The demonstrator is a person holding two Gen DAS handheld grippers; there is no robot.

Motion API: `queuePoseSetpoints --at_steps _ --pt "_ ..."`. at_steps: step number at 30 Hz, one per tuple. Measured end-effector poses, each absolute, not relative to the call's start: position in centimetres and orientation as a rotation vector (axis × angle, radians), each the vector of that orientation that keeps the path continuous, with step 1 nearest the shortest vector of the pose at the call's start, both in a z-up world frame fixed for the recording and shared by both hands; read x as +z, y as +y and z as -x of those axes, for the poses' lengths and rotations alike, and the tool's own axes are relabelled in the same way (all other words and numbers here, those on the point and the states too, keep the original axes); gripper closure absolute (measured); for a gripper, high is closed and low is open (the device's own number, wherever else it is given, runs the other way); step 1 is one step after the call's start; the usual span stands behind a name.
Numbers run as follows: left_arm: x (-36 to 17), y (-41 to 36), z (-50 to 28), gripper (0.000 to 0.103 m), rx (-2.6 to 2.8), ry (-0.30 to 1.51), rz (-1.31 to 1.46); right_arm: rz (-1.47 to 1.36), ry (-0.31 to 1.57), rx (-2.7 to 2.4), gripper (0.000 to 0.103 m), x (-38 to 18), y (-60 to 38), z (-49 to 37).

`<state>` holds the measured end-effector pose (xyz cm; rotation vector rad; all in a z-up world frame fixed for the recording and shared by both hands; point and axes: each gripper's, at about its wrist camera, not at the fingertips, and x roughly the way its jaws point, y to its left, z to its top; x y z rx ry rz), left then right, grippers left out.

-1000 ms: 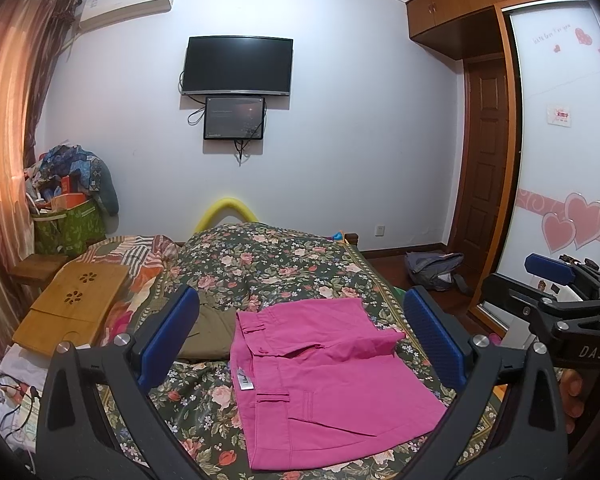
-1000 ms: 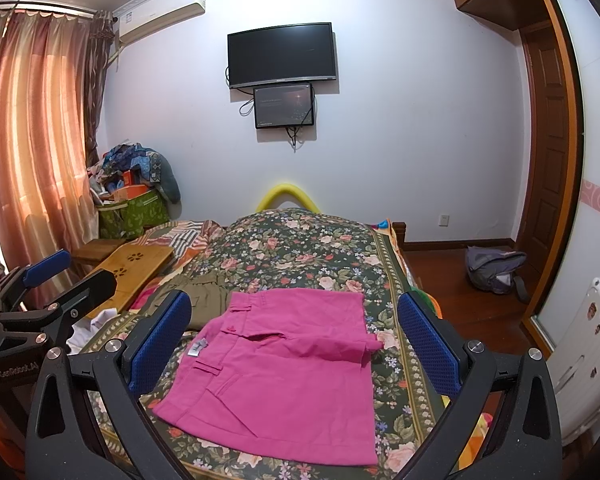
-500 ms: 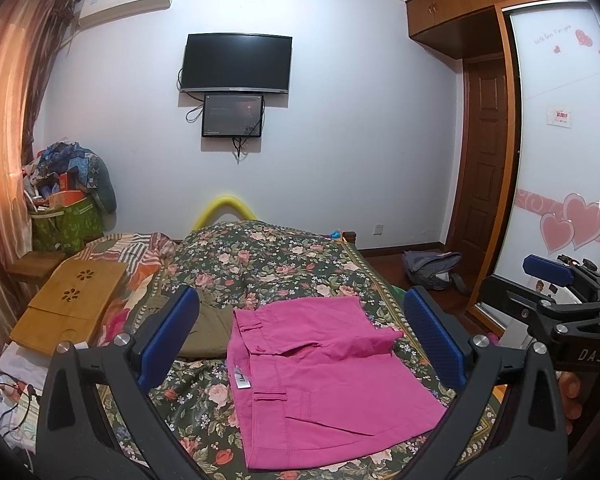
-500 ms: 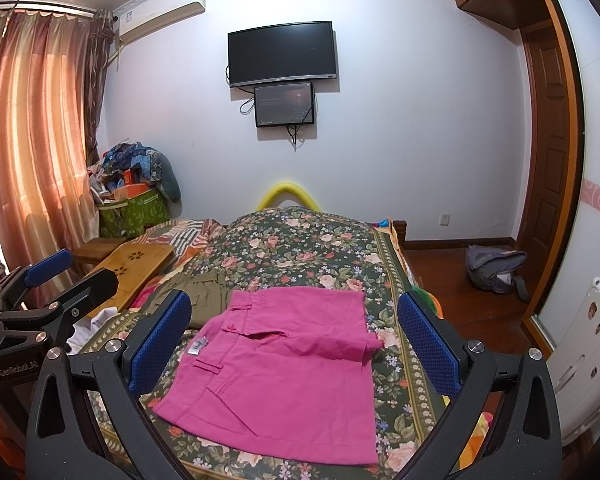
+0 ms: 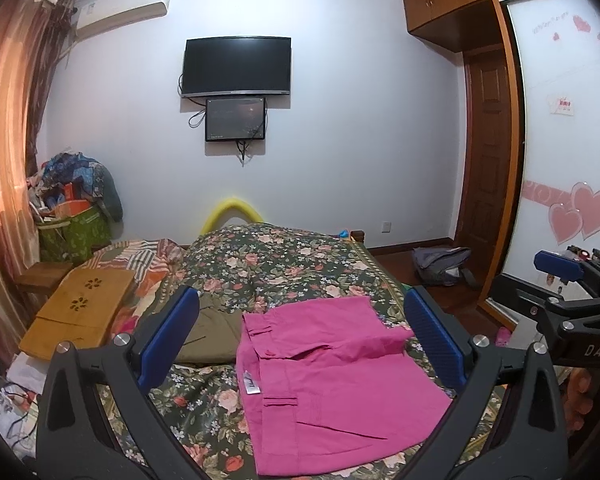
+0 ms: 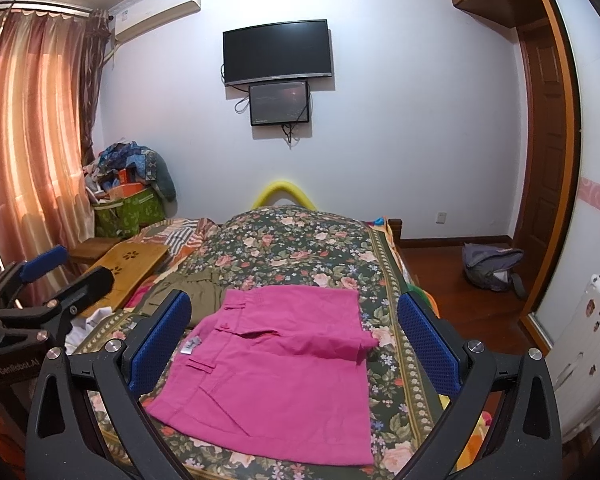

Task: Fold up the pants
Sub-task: 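Lower both grippers and grasp the pink trousers' waistband edge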

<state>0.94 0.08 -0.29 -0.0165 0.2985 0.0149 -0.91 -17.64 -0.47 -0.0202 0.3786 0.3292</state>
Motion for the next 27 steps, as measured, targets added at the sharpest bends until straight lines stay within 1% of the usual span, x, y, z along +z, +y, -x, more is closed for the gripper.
queuePoseSetpoints --at_steps 7,17,22,27 --pt "-1.6 0.8 -4.4 0.000 0.043 0.329 -0.038 0.044 0.416 0.256 0.000 -2.0 -18.5 -1.4" --pt "-5.8 3.9 -13.3 0.000 0.027 0.485 -0.031 0.118 0.505 0.201 0.000 -5.2 -19.8 -7.0" --pt "-8.7 5.1 -17.9 0.000 0.008 0.592 -0.001 0.120 0.579 0.206 0.000 -7.1 -21.0 -11.0" --pt "-11.0 6.3 -22.2 0.000 0.049 0.650 -0.023 0.054 0.682 0.245 0.000 -8.8 -22.4 -15.7"
